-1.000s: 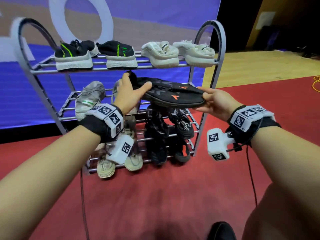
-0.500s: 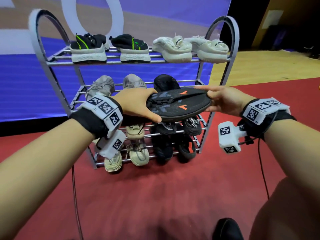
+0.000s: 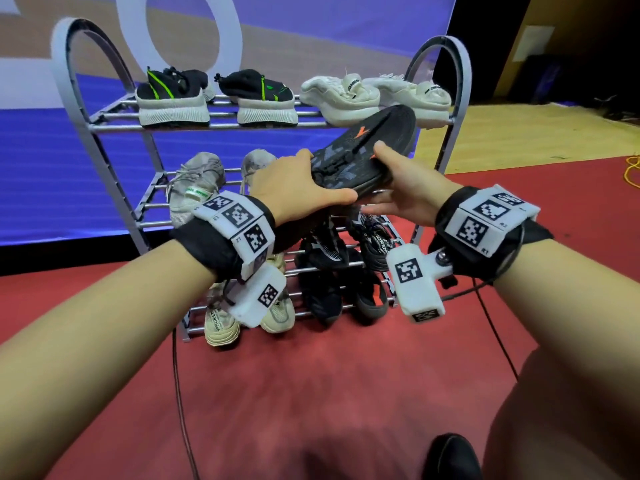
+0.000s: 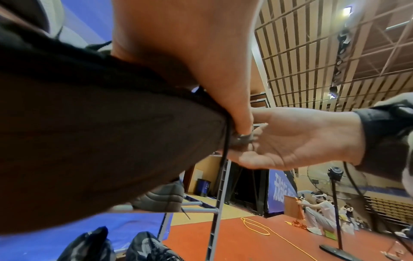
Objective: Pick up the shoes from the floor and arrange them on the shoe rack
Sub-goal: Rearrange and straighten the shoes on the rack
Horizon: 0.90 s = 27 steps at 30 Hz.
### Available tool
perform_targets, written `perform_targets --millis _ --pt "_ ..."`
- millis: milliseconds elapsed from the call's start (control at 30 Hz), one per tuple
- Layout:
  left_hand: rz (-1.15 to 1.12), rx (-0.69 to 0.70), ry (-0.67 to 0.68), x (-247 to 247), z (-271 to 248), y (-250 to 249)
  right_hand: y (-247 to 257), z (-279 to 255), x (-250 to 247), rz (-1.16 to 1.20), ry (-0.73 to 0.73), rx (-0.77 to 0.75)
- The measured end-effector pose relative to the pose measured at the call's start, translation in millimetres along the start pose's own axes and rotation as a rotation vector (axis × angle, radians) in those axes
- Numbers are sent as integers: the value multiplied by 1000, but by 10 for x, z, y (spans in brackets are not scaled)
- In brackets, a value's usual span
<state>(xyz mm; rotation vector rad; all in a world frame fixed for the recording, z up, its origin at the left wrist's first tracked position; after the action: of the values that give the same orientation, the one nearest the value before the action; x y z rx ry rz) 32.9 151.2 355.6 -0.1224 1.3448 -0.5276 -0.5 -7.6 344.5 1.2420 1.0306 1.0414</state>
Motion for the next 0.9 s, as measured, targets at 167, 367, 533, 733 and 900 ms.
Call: perform_targets --millis 167,367,533,733,900 --pt "-79 -22 157 72 2 4 15 27 -83 71 -118 -89" --pt "-734 -193 556 150 -6 88 -38 72 -206 33 -141 -77" --pt "-970 -314 805 342 -113 174 -54 99 -345 6 -151 -56" --pt "-1042 -258 758 374 -103 -16 -71 61 -449 -4 -98 82" --pt "-1043 -333 631 600 -120 -257 -88 -106 -416 -138 62 230"
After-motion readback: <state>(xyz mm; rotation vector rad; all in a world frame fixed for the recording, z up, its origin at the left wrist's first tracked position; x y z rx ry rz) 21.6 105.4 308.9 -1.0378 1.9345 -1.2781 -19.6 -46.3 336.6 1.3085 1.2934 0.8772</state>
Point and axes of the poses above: each hand's wrist, its own z-axis towards the middle knuckle, its own x-axis out of the palm, y = z × x, the point moved 3 cm from there along z, towards the middle knuckle, and after that the axes turned 10 degrees about -x, right-handed, at the moved point
